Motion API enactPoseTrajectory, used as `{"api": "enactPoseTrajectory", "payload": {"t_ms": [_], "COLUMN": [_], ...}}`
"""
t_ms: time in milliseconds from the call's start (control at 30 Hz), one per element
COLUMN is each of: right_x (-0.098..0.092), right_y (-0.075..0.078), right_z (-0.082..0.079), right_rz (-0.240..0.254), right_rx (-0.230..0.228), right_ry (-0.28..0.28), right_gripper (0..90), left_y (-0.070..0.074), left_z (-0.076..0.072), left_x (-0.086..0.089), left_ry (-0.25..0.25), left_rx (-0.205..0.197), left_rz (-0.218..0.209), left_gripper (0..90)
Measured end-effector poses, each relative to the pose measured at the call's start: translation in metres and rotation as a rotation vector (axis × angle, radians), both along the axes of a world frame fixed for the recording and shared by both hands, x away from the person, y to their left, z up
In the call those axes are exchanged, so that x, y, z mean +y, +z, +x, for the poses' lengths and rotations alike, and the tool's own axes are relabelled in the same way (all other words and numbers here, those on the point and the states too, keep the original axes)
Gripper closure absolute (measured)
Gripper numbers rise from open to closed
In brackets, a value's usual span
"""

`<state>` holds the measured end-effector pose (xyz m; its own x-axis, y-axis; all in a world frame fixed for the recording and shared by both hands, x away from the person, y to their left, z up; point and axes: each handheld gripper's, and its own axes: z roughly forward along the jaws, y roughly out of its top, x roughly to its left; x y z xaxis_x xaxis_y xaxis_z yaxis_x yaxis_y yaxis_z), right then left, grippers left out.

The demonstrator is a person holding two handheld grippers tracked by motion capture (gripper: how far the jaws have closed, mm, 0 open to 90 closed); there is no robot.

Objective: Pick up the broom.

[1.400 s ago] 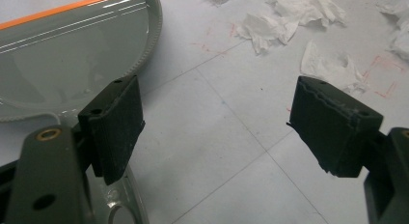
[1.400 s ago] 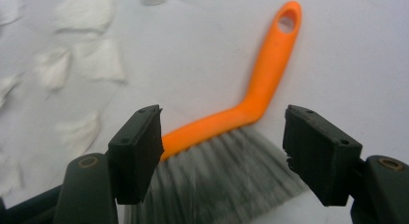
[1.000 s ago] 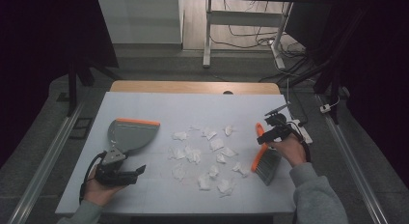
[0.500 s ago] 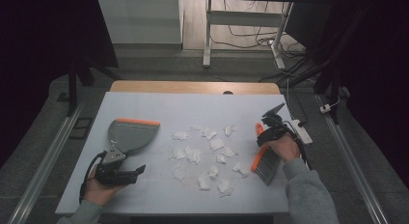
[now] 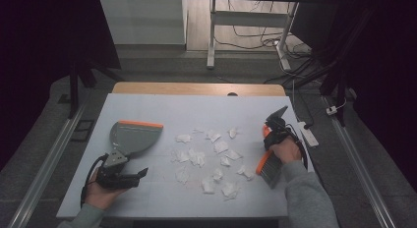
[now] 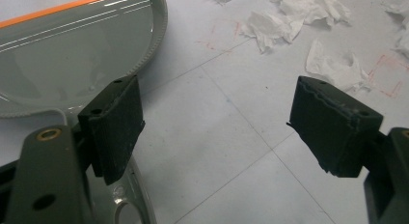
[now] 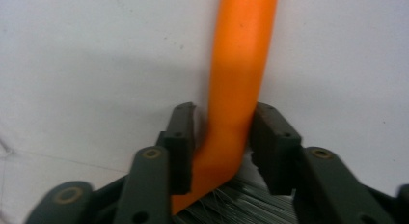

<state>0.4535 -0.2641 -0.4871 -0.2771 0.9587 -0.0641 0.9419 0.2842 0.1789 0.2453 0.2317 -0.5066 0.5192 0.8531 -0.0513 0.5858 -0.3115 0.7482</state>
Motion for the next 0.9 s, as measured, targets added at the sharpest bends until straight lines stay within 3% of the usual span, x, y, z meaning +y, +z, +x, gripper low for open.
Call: {"api": "enactPoseTrajectory", "payload": {"t_ms": [100,433,567,900], "right_x": [0.001,-0.003,-0.016,-0.044], "right_y": [0.000,0.001,0.005,0.030], "right_z": [-0.001,-0.003,-0.006,-0.021], "right_rz": [0.003,0.026,0.107,0.253], "right_rx": [-0.004,-0.020,-0.007,-0.057], "right_ry": [-0.002,0.053,0.104,0.143], "right_gripper": [70.4,71.1,71.1,71.2], "left_y": [0.001,0.000,0.000,-0.001], "left_z": [-0.001,0.000,0.000,0.002], "left_x": [0.000,0.002,0.003,0.001], "left_ry": [0.001,0.006,0.011,0.017], "left_rx": [-0.002,-0.002,0.001,0.002], "left_rz": [0.001,-0.003,-0.002,-0.001], "left_gripper": [20.3,20.3,20.3,20.3]}}
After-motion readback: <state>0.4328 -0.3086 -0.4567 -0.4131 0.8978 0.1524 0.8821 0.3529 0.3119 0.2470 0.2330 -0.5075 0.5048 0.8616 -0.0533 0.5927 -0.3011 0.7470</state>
